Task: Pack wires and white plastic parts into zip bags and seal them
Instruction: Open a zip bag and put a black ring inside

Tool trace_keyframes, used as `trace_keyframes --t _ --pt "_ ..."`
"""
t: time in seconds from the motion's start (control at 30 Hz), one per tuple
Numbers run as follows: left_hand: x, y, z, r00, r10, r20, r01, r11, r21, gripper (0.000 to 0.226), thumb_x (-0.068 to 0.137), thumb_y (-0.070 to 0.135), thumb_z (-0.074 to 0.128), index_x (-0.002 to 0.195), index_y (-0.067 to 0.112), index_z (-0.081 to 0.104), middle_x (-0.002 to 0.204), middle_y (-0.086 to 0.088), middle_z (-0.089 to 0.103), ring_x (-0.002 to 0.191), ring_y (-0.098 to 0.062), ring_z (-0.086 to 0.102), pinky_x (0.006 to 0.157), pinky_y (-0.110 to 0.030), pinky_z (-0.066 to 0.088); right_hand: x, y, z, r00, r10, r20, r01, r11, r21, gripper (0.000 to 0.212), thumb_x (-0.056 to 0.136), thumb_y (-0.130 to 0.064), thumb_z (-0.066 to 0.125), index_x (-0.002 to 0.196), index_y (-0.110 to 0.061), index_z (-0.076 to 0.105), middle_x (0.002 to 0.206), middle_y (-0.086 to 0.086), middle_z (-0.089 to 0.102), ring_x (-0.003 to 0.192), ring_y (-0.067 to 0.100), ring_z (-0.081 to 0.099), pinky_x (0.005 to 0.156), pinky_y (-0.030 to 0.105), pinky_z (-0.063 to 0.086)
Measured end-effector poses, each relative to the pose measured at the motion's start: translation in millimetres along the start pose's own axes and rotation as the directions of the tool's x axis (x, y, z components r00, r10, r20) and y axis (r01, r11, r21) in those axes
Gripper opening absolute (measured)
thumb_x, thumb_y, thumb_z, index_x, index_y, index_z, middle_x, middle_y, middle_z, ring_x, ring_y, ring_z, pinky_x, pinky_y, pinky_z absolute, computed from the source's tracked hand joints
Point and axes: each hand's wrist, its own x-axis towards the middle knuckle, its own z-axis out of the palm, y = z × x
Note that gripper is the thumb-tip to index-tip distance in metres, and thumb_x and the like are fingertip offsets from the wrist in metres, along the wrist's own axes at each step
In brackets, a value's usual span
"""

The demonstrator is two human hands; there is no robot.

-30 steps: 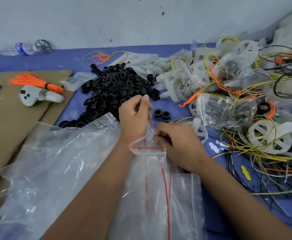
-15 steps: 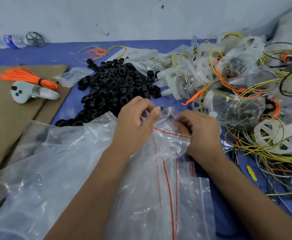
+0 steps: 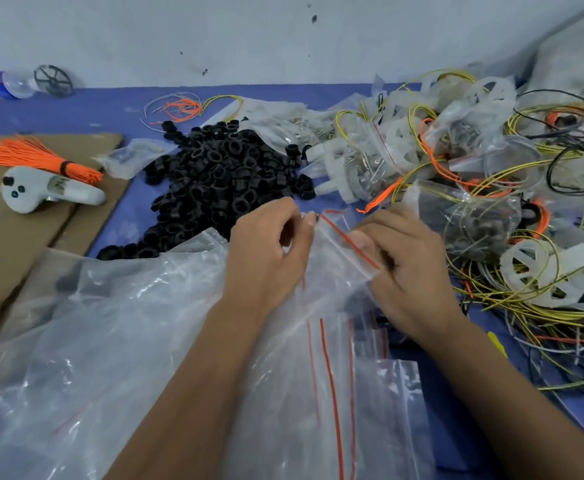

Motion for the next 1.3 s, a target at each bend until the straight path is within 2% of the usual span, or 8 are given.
trace_keyframes --t 0.23,0.43,0.63,0.9,1.03,1.1,1.2,1.3 --pt "-6 3 -2 0.98 0.058 0.189 -0.05 0.998 -0.047 0.046 0.104 0.025 0.048 0.063 0.006 0.045 0.053 -0.005 0.041 0.05 -0.025 0.038 0.05 -0.04 0.03 9 -16 -12 0.895 0.261 0.361 -0.296 0.954 0.045 0.072 0.081 -0.091 0.027 0.049 -0.028 0.042 0.05 -0.003 0.035 0.053 0.013 0.035 0.055 0.04 0.029" --pt "-18 2 -7 0.969 0.055 0.241 -0.055 0.998 -0.007 0.049 0.106 0.031 0.045 0.062 0.011 0.047 0.053 0.003 0.044 0.051 -0.016 0.045 0.053 -0.04 0.038 7 -13 -16 0.869 0.208 0.448 -0.314 0.933 0.178 0.027 0.084 -0.012 0.075 0.061 -0.018 0.062 0.055 -0.011 0.05 0.058 0.022 0.046 0.059 0.034 0.039" --pt "-32 -9 -37 0.938 -0.347 0.007 0.324 0.867 -0.378 0.056 0.107 0.038 0.045 0.059 0.01 0.053 0.051 0.001 0.047 0.047 -0.01 0.039 0.049 -0.019 0.034 1 -16 -5 0.822 0.224 0.523 -0.466 0.794 0.392 0.008 0.08 -0.009 0.063 0.077 -0.005 0.069 0.059 -0.006 0.057 0.054 0.005 0.048 0.053 0.024 0.039" --pt "17 23 -16 0.926 -0.377 0.012 0.371 0.904 -0.213 0.056 0.097 0.047 0.052 0.055 0.009 0.047 0.047 0.001 0.037 0.047 -0.015 0.033 0.049 -0.031 0.03 -2 -14 3 0.841 0.181 0.51 -0.443 0.772 0.456 0.075 0.085 0.002 0.043 0.146 -0.039 0.047 0.118 -0.004 0.072 0.058 0.006 0.062 0.055 0.023 0.052" --pt "25 34 7 0.947 -0.31 0.082 0.301 0.948 0.104 0.064 0.082 0.074 0.05 0.054 0.018 0.033 0.046 0.009 0.039 0.047 -0.01 0.033 0.052 -0.031 0.026 -1 -14 3 0.844 0.216 0.491 -0.465 0.751 0.469 0.065 0.087 -0.01 0.035 0.129 -0.054 0.059 0.121 -0.022 0.069 0.116 0.012 0.066 0.102 0.03 0.051" --pt "18 30 14 0.921 -0.374 0.106 0.367 0.927 0.08 0.069 0.073 0.083 0.052 0.057 0.019 0.032 0.046 0.01 0.037 0.048 -0.01 0.032 0.052 -0.032 0.027 0 -10 -1 0.839 0.246 0.484 -0.486 0.739 0.466 0.059 0.091 -0.003 0.033 0.122 -0.038 0.07 0.119 -0.016 0.072 0.116 0.007 0.065 0.1 0.02 0.049" --pt "2 22 18 0.889 -0.431 0.155 0.426 0.902 0.067 0.074 0.064 0.091 0.053 0.059 0.02 0.033 0.047 0.011 0.036 0.049 -0.009 0.033 0.053 -0.033 0.031 1 -4 -1 0.833 0.301 0.464 -0.49 0.791 0.366 0.047 0.089 0.0 0.034 0.106 -0.011 0.076 0.1 0.014 0.076 0.098 0.034 0.07 0.083 0.046 0.057" --pt "-8 19 16 0.889 -0.424 0.17 0.423 0.905 0.048 0.073 0.064 0.091 0.056 0.062 0.021 0.035 0.051 0.01 0.037 0.051 -0.011 0.036 0.055 -0.036 0.035 -1 -5 5 0.9 0.297 0.318 -0.39 0.874 0.289 0.043 0.086 0.012 0.042 0.088 -0.011 0.079 0.073 -0.003 0.073 0.069 0.008 0.068 0.062 0.028 0.05"
